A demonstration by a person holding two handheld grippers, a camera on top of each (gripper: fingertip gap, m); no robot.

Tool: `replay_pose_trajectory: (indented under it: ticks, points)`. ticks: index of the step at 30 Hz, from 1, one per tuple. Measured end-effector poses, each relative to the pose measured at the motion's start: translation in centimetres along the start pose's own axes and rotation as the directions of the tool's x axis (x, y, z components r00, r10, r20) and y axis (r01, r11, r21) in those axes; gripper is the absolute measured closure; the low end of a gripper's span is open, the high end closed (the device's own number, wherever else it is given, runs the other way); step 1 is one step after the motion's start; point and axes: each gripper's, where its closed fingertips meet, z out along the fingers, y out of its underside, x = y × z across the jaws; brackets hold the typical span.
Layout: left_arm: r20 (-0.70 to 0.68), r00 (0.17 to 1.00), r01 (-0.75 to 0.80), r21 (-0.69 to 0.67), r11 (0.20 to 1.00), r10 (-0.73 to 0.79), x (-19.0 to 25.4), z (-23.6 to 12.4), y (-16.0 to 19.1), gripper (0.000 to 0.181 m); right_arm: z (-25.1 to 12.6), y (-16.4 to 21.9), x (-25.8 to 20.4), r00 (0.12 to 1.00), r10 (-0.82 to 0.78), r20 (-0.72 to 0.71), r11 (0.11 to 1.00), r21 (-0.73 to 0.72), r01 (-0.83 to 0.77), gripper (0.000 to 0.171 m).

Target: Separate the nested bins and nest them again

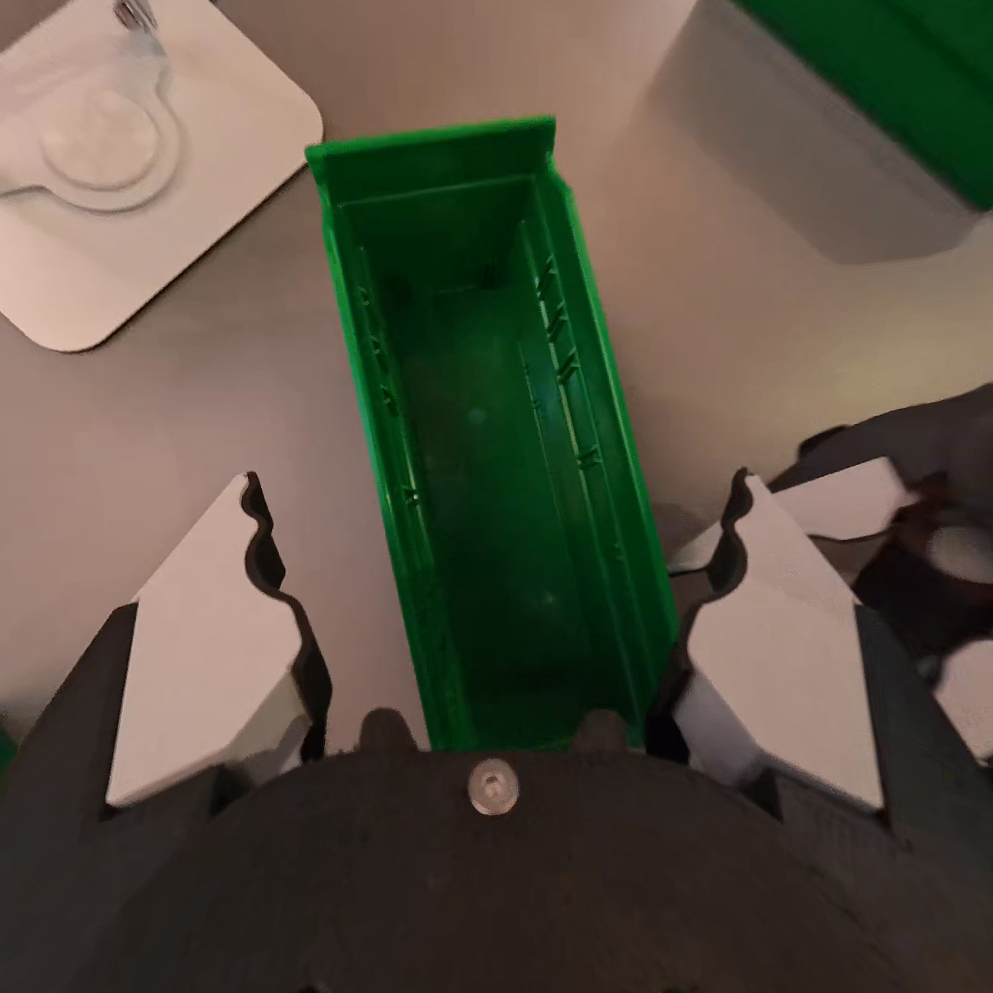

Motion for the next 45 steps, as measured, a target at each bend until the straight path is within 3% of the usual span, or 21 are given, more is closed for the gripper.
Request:
replay_pose_trajectory:
  ticks: [4,8,15,20,26,30,33,39,45]
  points:
    - [0.049,0.996,-0.063,-0.143,0.988,0.071,-0.2,3.6,2.5,0.031,-2.1,1.1,2.2,0.998,0.060,-0.016,0.998,0.013,-0.060,0.086]
    - [-0.015,1.000,-0.017,-0.098,0.995,0.015,0.5,4.0,2.2,0.063,-3.4,1.3,3.7,0.994,0.105,-0.028,0.993,0.051,-0.104,0.087]
    - [0.013,1.000,-0.019,-0.054,0.998,0.020,-0.9,2.2,2.4,0.076,-3.2,1.6,4.2,0.992,0.120,-0.027,0.991,0.055,-0.119,0.089]
    - [0.042,0.999,0.008,0.017,1.000,-0.009,-2.8,-1.8,2.0,0.078,-3.1,1.8,4.4,0.992,0.126,-0.030,0.991,0.053,-0.124,0.090]
    - [0.153,0.986,0.037,0.150,0.988,-0.060,-6.9,-12.7,0.9,0.075,-2.9,1.8,4.5,0.990,0.136,-0.025,0.989,0.059,-0.134,0.092]
    - [0.266,0.952,0.103,0.193,0.976,-0.153,-11.8,-19.9,3.1,0.072,-2.6,1.8,4.4,0.991,0.134,-0.021,0.990,0.052,-0.133,0.092]
    - [0.315,0.919,0.178,0.202,0.963,-0.236,-15.1,-23.1,6.1,0.073,-2.5,1.8,4.4,0.991,0.132,-0.020,0.990,0.048,-0.131,0.092]
    - [0.332,0.883,0.287,0.174,0.942,-0.330,-18.8,-24.4,11.3,0.071,-2.4,1.9,4.3,0.991,0.133,-0.018,0.990,0.045,-0.132,0.093]
    - [0.286,0.891,0.322,0.148,0.935,-0.352,-20.3,-23.1,12.5,0.071,-2.1,2.2,4.0,0.992,0.125,-0.017,0.992,0.023,-0.125,0.094]
